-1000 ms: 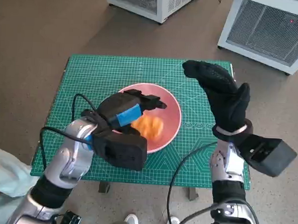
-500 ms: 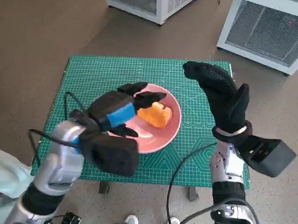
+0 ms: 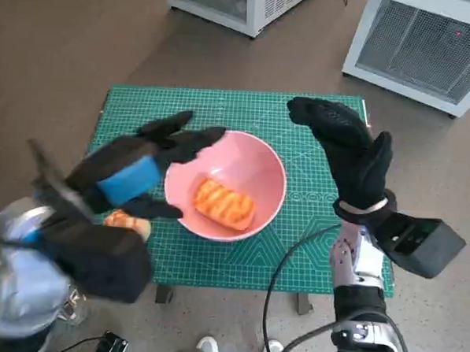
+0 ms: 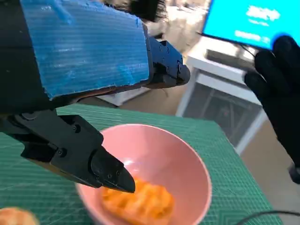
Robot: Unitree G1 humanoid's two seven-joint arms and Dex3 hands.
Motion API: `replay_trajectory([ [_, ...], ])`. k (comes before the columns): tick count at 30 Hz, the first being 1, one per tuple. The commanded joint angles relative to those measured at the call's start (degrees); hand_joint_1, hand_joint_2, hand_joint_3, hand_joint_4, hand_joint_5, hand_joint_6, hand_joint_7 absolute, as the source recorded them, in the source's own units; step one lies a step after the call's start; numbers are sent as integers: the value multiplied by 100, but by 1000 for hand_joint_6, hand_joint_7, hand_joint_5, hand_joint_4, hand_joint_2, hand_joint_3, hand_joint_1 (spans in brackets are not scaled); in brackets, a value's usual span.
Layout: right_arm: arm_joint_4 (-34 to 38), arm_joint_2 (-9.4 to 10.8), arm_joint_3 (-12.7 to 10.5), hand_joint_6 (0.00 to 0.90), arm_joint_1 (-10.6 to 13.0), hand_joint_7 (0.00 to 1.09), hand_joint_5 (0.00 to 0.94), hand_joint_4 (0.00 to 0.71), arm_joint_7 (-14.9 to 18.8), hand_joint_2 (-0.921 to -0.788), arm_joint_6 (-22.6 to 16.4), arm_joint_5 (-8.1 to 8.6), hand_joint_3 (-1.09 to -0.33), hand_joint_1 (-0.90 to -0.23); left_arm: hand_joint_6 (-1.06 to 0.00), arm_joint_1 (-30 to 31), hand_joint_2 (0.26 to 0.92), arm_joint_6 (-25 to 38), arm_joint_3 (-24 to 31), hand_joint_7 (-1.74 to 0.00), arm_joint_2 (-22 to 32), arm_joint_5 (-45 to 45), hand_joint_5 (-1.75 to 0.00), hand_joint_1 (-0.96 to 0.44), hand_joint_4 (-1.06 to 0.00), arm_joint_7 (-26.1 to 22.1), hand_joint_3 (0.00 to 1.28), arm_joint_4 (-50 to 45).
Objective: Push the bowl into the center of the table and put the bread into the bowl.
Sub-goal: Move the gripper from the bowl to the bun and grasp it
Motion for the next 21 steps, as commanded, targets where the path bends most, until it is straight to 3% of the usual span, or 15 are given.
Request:
replay_trajectory([
  [1,56,47,17,-1,101,624,3,188,54,-921,61,36,-726,-708,-248,351,763,389,459,-20,323,-99,0,-138,-59,-162,4,-515],
  [11,191,58,7,-1,29,624,4,190,139,-921,49,48,-723,-706,-284,925,757,821,879,-32,728,-7,-7,-106,-76,-182,1,-1053],
  [21,249,29,-14,-1,-42,625,3,188,224,-921,78,59,-723,-707,-336,1348,745,1121,702,-45,849,209,-28,-88,-160,-58,0,-1243],
])
